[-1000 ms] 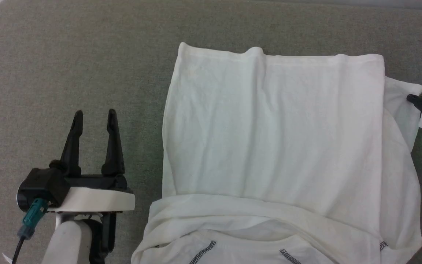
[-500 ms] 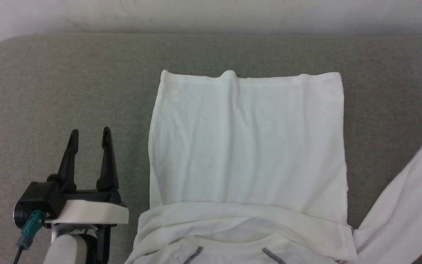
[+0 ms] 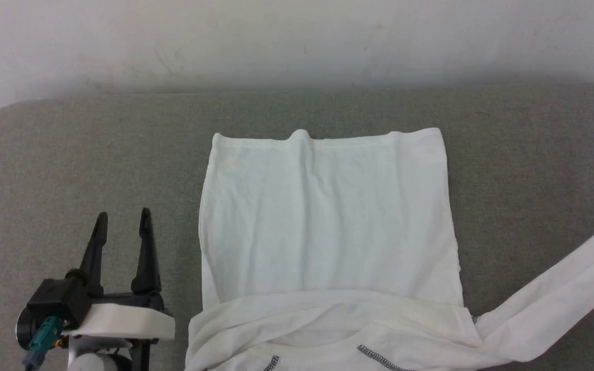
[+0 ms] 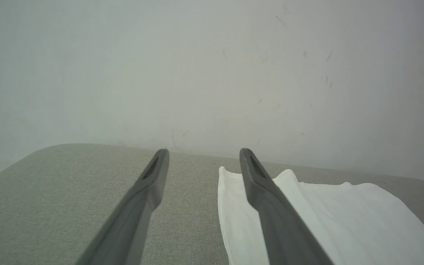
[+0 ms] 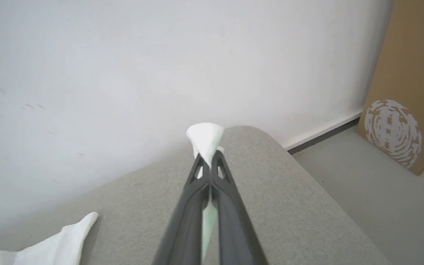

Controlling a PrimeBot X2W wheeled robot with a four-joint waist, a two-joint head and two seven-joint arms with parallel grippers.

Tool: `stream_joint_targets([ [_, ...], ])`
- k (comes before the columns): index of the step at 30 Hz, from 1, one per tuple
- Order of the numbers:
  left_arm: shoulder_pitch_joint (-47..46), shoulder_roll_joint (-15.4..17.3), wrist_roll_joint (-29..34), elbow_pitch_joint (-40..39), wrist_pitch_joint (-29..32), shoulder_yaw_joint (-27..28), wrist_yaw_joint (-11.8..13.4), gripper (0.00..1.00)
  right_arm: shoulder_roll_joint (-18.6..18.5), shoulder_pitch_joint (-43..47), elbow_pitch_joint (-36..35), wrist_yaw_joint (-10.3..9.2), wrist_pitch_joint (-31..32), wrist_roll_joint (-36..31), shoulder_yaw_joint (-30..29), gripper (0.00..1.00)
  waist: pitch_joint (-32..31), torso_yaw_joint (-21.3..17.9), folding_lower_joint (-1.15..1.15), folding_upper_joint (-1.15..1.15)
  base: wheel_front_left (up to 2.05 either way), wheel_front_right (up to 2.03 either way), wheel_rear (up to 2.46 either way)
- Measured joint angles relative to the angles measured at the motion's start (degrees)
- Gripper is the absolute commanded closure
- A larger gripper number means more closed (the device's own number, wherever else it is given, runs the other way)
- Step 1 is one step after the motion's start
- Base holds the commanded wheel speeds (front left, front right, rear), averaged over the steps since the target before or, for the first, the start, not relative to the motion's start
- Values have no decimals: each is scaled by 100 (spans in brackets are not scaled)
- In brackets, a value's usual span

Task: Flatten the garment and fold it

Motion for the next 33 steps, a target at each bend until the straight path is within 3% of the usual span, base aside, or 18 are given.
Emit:
stream_joint_targets([
  [4, 131, 26, -10, 3, 34, 31, 1, 0, 245, 431, -1212, 0, -5, 617, 333, 100, -209, 15, 0, 0, 0, 0, 0],
  [8, 245, 48, -57, -3, 103, 41, 2, 0, 626, 723, -2185, 0, -8, 593, 887, 100, -400, 27, 0, 0, 0, 0, 0],
  [15, 310, 73, -102, -20, 183, 27, 10, 0, 2158, 911, -2982, 0, 129, -112, 2335, 100, -647, 87, 0, 0, 0, 0, 0],
  [18, 316, 77, -108, -14, 208, -8, 10, 0, 2824, 932, -2911, 0, 203, -266, 2986, 100, -678, 174, 1, 0, 0, 0, 0],
  [20, 314, 79, -114, 1, 210, -26, 9, 0, 3078, 931, -2725, 1, 201, -278, 3408, 100, -687, 245, 1, 0, 0, 0, 0],
  [33, 134, 79, -122, 189, 198, -149, -2, 0, 3252, 595, -711, 0, -390, -163, 6163, 98, -408, 615, 1, 0, 0, 0, 0],
])
